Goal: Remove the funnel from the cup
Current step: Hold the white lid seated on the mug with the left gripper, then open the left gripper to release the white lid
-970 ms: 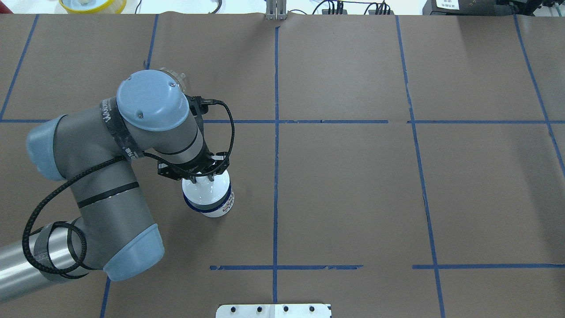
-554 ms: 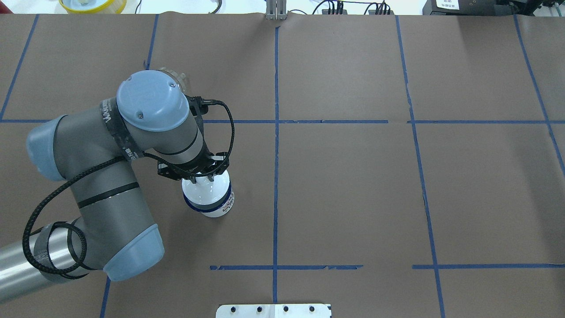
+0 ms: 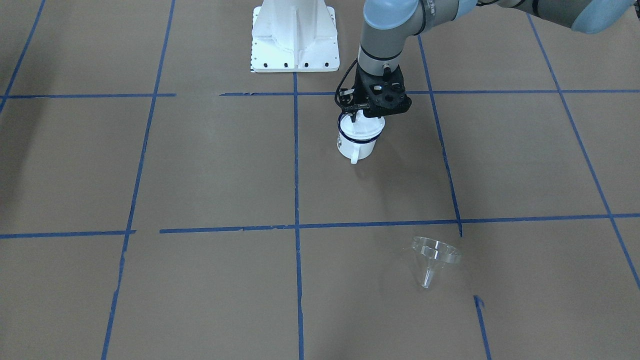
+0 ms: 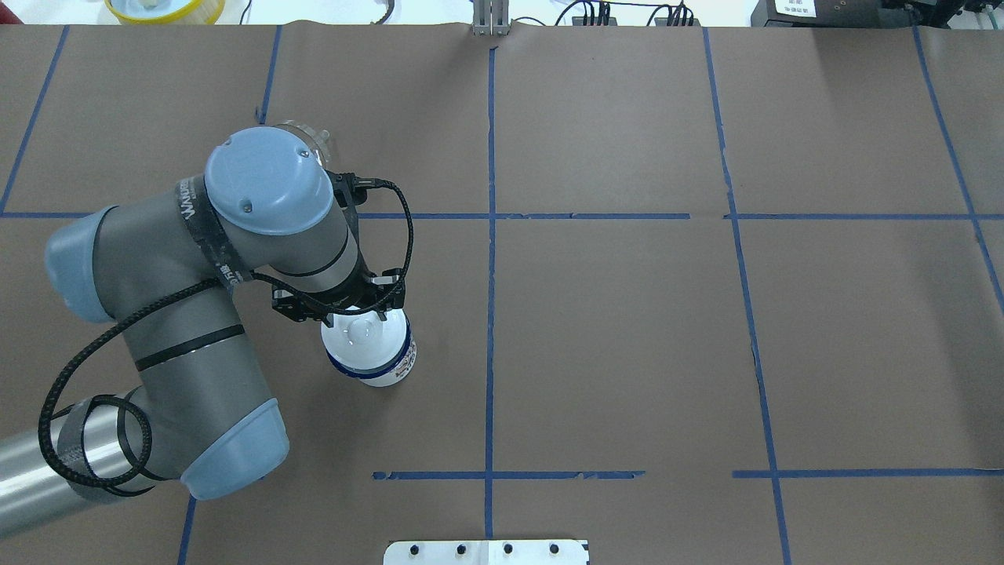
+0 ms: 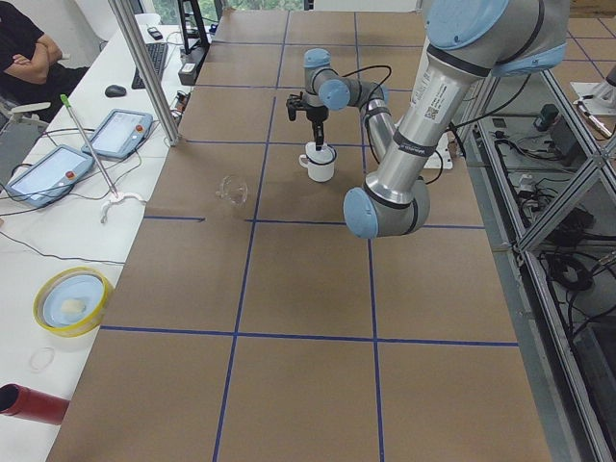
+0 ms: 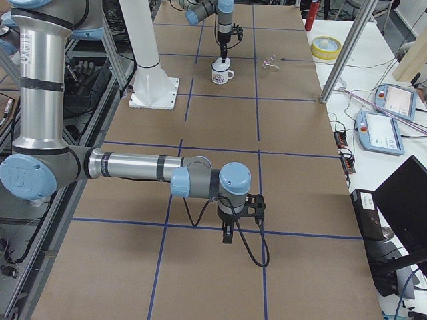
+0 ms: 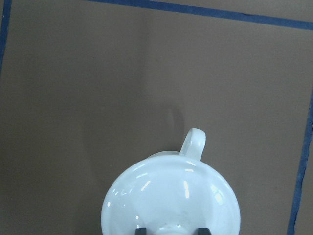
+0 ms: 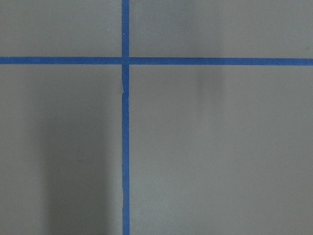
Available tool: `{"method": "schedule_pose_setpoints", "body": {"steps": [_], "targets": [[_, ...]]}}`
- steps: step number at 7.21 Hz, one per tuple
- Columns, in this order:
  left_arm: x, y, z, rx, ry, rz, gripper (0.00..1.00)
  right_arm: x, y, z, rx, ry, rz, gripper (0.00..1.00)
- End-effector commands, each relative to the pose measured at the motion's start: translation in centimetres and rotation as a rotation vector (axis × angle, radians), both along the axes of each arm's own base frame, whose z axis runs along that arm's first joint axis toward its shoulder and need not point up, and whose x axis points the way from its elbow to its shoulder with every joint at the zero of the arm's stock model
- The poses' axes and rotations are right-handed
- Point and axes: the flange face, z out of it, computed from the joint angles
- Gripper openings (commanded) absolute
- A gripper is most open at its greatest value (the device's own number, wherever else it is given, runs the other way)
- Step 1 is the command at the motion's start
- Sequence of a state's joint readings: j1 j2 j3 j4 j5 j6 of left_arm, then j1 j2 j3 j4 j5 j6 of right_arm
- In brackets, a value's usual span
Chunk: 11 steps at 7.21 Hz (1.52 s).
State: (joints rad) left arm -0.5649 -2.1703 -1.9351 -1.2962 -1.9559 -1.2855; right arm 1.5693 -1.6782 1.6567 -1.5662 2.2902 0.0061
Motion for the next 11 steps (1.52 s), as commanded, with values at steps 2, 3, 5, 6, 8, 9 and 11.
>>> {"method": "schedule_pose_setpoints", "body": {"steps": [2,3,5,6,8,9,11], "targets": [[-0.1,0.1,0.0,0.002,0.002,0.0,0.8,0.0,0.0,0.0,0.0,0.0,0.0,1.0],[0.2,0.0,-0.2,0.014,0.023,0.002,0.84,0.0,0.0,0.0,0.0,0.0,0.0,1.0],[1.3,-0.5,0.3,0.037,0.056,0.004,0.92,0.0,0.0,0.0,0.0,0.0,0.0,1.0],[1.3,-0.5,0.0,0.041,0.061,0.003,0.95,0.0,0.0,0.0,0.0,0.0,0.0,1.0],[1.8,-0.7,0.3,0.049,0.069,0.002,0.99,0.0,0.0,0.0,0.0,0.0,0.0,1.0],[2.1,-1.1,0.5,0.051,0.072,0.001,0.99,0.0,0.0,0.0,0.0,0.0,0.0,1.0],[2.8,-1.4,1.2,0.05,0.07,0.002,0.99,0.0,0.0,0.0,0.0,0.0,0.0,1.0]]}}
